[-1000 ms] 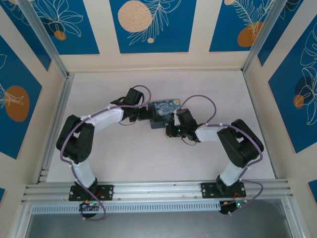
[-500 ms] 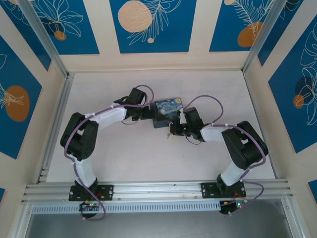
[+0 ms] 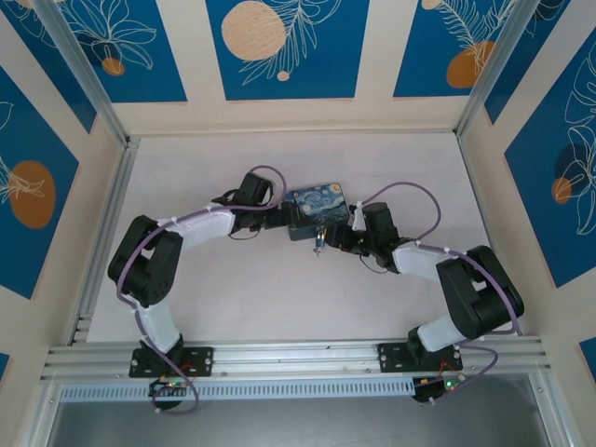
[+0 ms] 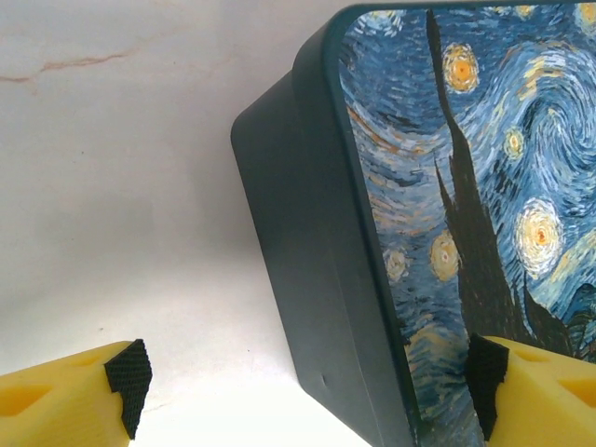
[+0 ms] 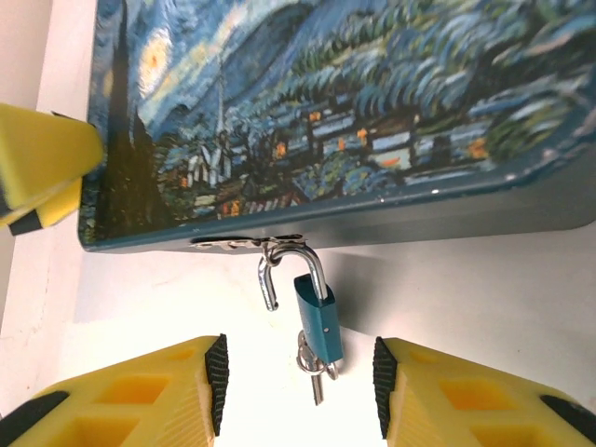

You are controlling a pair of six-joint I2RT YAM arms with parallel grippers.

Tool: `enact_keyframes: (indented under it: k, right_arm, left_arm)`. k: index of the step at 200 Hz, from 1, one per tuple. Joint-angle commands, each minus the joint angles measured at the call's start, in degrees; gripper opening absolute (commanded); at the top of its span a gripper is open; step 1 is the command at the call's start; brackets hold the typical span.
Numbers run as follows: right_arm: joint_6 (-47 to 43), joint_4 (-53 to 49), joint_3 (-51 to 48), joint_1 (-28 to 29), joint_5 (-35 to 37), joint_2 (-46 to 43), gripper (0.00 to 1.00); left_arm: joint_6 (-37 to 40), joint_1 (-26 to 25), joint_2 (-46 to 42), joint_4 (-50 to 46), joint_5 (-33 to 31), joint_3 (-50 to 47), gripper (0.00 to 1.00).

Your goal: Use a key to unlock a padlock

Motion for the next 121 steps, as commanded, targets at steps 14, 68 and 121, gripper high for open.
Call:
enact_keyframes:
  k: [14,68,121]
  right_arm:
    - [0.65,-0.87,-0.78,0.21,1.08,-1.05,0.47]
    - [0.36,-0.39,0.81,3.41,3.75,3.88,0.45]
    - [0.82,1.23,1.44,5.55,6.15,8.30,0.41]
  left_arm:
    - [-0.02,-1.68,0.08,-7.48,-0.47,-4.26,0.88]
    - [-0.41,-2.19,0.04,-7.45,-0.40,-4.13,0.87]
    - [-0.38,-2.16,0.01,-7.58,-0.48,-4.00,0.87]
